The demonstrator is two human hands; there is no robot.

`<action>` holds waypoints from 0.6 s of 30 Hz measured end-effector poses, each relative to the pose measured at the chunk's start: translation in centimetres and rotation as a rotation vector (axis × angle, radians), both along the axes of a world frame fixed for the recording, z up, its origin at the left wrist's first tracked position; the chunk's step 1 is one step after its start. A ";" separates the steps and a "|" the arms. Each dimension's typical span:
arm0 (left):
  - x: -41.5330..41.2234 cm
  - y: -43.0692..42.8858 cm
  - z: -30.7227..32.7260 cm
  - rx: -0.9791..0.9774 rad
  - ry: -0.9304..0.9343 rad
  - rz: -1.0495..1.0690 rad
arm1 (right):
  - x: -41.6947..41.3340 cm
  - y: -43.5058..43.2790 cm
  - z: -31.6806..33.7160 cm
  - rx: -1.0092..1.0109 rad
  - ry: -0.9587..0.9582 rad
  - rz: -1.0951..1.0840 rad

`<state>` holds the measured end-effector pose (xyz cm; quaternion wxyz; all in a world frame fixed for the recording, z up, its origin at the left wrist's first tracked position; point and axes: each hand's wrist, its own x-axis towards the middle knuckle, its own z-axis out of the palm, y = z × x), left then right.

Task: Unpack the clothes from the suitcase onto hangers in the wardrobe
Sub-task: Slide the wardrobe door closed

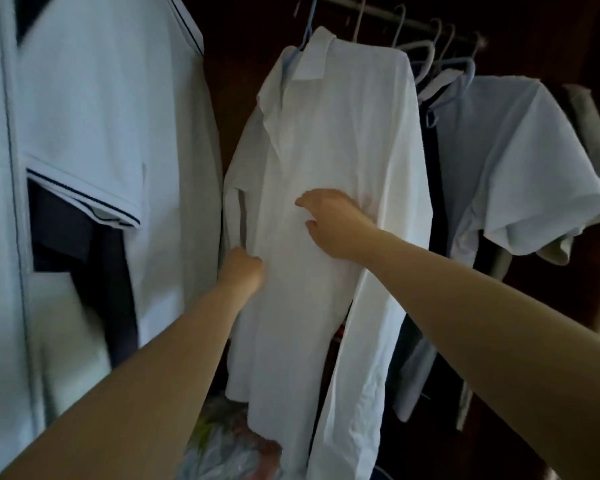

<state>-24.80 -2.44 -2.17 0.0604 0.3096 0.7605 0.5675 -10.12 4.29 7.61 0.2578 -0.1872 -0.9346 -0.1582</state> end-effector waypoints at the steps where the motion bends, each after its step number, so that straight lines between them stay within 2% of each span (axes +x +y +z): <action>1: 0.7 -1.0 -0.1 0.019 0.016 0.024 | 0.3 -0.2 -0.8 -0.077 0.028 0.020; 5: 3.7 -5.3 -0.6 0.102 0.110 0.075 | 1.4 -1.5 -3.9 -0.278 0.061 0.051; 9: 5.0 -9.7 -0.9 0.094 0.200 0.104 | 2.0 -3.6 -6.3 -0.427 0.103 0.056; 12: 4.8 -13.0 -0.2 0.165 0.318 0.164 | 2.0 -5.9 -7.2 -0.515 0.157 0.086; 18: 3.1 -20.1 2.3 0.379 0.553 0.316 | 0.1 -11.9 -7.9 -0.837 0.297 0.254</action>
